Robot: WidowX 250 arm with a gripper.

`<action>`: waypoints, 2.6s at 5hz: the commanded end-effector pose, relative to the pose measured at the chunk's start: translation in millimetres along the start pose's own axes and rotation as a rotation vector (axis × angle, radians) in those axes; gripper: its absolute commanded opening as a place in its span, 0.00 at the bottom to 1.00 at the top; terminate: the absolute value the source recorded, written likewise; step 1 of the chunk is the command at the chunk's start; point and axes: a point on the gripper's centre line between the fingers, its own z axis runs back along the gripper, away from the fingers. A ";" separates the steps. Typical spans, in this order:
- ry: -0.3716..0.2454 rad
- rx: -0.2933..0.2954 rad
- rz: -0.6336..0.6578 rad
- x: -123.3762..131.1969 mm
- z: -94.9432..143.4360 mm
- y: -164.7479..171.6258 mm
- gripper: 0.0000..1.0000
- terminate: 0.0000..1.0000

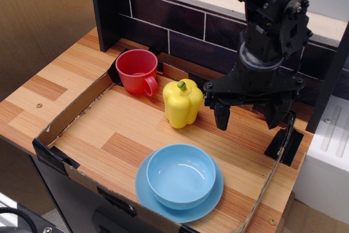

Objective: Take bowl off plate

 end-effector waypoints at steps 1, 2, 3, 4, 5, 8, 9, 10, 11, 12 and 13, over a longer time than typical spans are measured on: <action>0.000 0.000 0.000 0.0 0.0 0.0 1.00 0.00; 0.031 -0.022 -0.011 -12.4 10.6 5.5 1.00 0.00; 0.051 -0.049 -0.046 -25.5 24.0 13.0 1.00 0.00; 0.064 -0.032 -0.108 -40.6 29.2 25.1 1.00 0.00; 0.062 -0.014 -0.155 -52.9 28.8 37.0 1.00 0.00; 0.023 -0.018 -0.222 -59.8 -0.3 43.3 1.00 0.00; 0.016 -0.002 -0.258 -64.1 -10.6 42.0 1.00 0.00; 0.023 -0.016 -0.257 -65.1 -12.6 40.6 0.00 0.00; 0.031 -0.035 -0.254 -61.6 -8.1 40.9 0.00 0.00; 0.024 -0.055 -0.263 -56.9 -2.0 42.8 0.00 0.00; 0.027 -0.066 -0.267 -50.2 5.7 46.5 0.00 0.00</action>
